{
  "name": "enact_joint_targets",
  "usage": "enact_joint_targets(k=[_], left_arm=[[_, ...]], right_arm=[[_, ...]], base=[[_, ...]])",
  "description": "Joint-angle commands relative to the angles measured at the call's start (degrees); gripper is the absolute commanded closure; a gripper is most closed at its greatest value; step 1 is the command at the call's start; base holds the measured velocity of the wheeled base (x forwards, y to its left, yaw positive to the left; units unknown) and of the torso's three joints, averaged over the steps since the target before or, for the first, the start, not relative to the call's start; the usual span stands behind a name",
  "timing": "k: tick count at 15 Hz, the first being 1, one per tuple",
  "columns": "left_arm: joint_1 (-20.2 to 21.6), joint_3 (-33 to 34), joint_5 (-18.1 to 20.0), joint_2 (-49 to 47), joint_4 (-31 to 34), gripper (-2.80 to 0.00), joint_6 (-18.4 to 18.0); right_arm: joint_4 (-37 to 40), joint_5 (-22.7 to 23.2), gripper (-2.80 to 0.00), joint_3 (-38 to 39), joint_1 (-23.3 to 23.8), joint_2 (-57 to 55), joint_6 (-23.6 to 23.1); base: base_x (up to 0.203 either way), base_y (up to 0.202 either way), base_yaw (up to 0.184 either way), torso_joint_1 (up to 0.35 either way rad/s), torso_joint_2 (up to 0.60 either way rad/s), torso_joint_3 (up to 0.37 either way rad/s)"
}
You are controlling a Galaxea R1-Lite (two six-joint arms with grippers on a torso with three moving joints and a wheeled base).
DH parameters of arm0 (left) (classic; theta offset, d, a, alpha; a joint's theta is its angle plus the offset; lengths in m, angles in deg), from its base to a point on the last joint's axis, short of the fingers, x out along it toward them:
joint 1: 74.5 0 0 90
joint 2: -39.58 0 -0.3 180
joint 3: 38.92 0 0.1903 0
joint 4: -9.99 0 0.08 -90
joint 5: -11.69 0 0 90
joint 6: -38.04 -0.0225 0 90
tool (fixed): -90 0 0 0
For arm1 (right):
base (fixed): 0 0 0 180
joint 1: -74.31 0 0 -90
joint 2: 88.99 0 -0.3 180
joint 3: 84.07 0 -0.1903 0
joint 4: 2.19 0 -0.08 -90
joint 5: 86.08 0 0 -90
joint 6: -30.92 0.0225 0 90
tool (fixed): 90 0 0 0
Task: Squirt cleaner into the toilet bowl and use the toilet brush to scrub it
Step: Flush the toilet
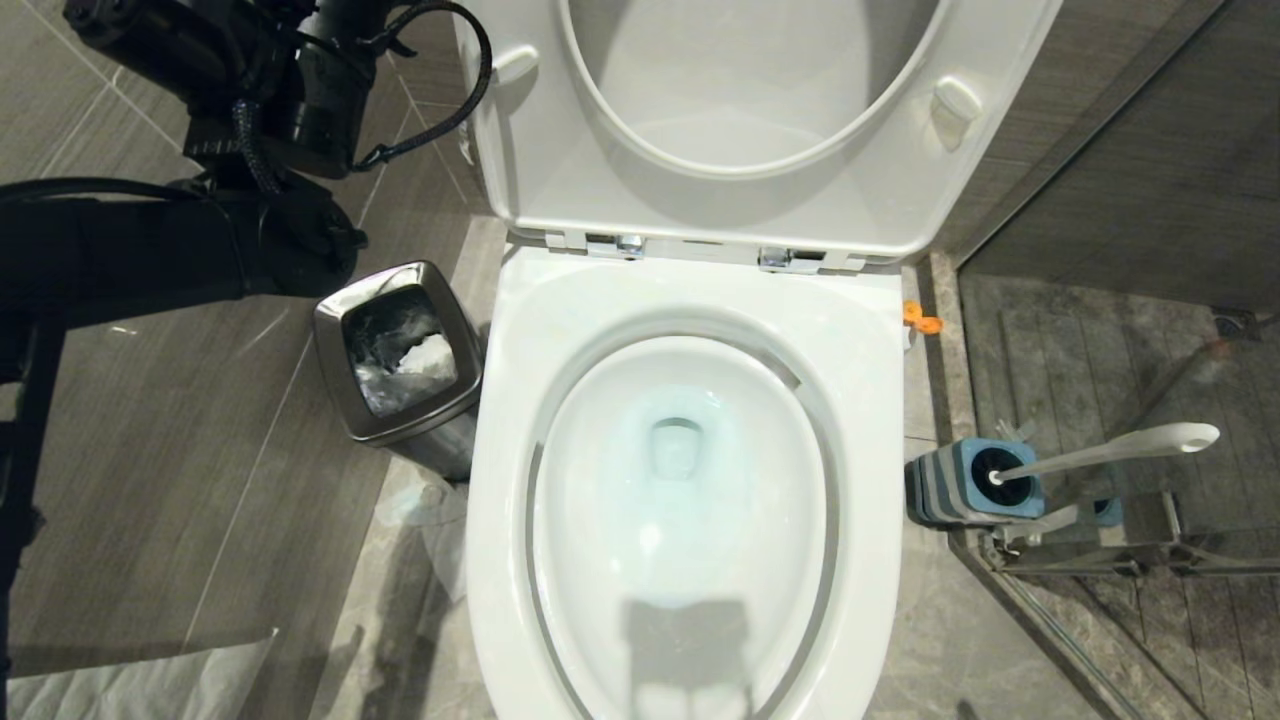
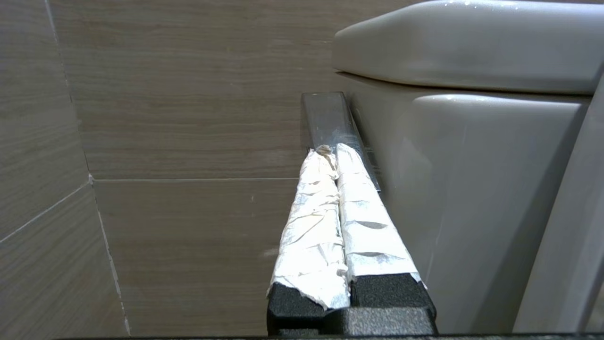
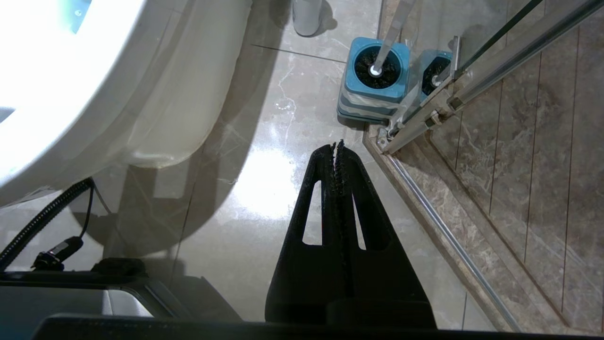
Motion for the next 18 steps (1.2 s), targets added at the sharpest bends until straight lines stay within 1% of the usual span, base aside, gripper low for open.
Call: enact_joint_targets(k=[1, 9, 18], left_arm=[[-0.14, 0.03, 0.01, -0.86, -0.12, 0.0, -0.03], [-0.84, 0.03, 0.01, -2.47, -0.56, 0.0, 0.05], [-0.58, 0.03, -0.04, 0.14, -0.15, 0.0, -0.23]], right_arm=[[0.04, -0.02, 0.0, 0.0, 0.06, -0.05, 0.01], [0.04, -0.02, 0.0, 0.0, -0.02, -0.05, 0.01], [0.04, -0.02, 0.0, 0.0, 0.04, -0.05, 0.01]], base=[[0.0, 0.0, 0.0, 0.0, 0.0, 0.0], [0.0, 0.0, 0.0, 0.0, 0.0, 0.0], [0.0, 0.0, 0.0, 0.0, 0.0, 0.0]])
